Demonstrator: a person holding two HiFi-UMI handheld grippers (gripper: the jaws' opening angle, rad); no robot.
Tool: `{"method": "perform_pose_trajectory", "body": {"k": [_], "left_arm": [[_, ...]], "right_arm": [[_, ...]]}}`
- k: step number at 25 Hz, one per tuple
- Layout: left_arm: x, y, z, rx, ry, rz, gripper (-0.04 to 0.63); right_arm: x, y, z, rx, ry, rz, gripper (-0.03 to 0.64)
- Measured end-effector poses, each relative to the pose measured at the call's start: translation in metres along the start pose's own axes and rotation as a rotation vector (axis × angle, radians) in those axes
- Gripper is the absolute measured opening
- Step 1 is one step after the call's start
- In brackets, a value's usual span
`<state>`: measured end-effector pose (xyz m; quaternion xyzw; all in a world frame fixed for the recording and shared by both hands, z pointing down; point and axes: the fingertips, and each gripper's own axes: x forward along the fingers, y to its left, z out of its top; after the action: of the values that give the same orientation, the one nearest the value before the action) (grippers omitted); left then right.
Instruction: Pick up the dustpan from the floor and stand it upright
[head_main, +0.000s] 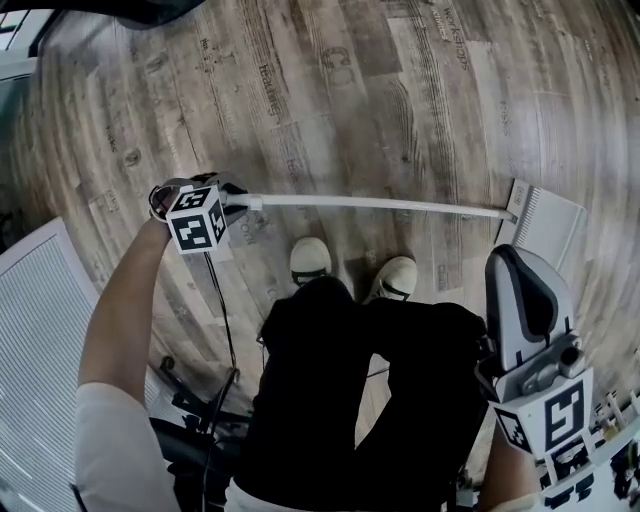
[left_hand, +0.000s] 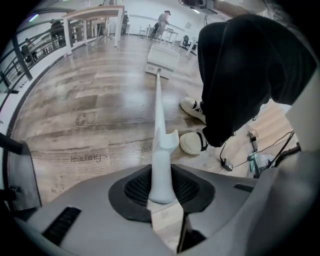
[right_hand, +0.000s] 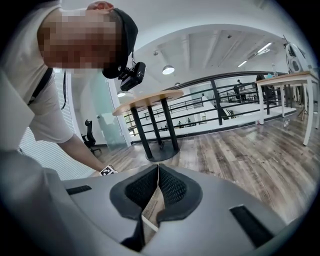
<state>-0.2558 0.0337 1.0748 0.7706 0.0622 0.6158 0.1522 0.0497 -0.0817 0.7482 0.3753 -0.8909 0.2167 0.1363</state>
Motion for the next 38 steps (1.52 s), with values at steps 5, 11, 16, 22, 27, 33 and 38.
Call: {"method": "perform_pose_trajectory", "body": {"k": [5, 11, 16, 22, 27, 33, 38], "left_arm": [[-0.056, -0.023, 0.033, -0.022, -0.033, 0.000, 0.120], [-0.120, -0.050, 0.069, -0.041, -0.056, 0.018, 0.120], [-0.173, -0.065, 0.087, -0.038, -0.018, 0.052, 0.121], [-0.235, -0.081, 0.094, -0.030, 0.054, 0.085, 0.121], [-0.282, -0.102, 0.108, -0.032, 0.015, 0.075, 0.121], [-0.333, -0.110, 0.116, 0.025, 0.024, 0.133, 0.121], [-0.362, -0.119, 0.127, 0.063, 0.030, 0.164, 0.121]], "right_arm": [[-0.033, 0.015, 0.048, 0.014, -0.001, -0.012, 0.026], [-0.071, 0.034, 0.109, 0.024, -0.006, -0.031, 0.026], [-0.095, 0.051, 0.161, 0.028, -0.004, -0.038, 0.026], [-0.116, 0.075, 0.218, 0.027, -0.013, -0.041, 0.026], [-0.134, 0.095, 0.262, 0.031, -0.034, -0.045, 0.026], [-0.157, 0.113, 0.295, 0.022, -0.063, -0.063, 0.026], [-0.173, 0.122, 0.312, 0.033, -0.094, -0.082, 0.026]]}}
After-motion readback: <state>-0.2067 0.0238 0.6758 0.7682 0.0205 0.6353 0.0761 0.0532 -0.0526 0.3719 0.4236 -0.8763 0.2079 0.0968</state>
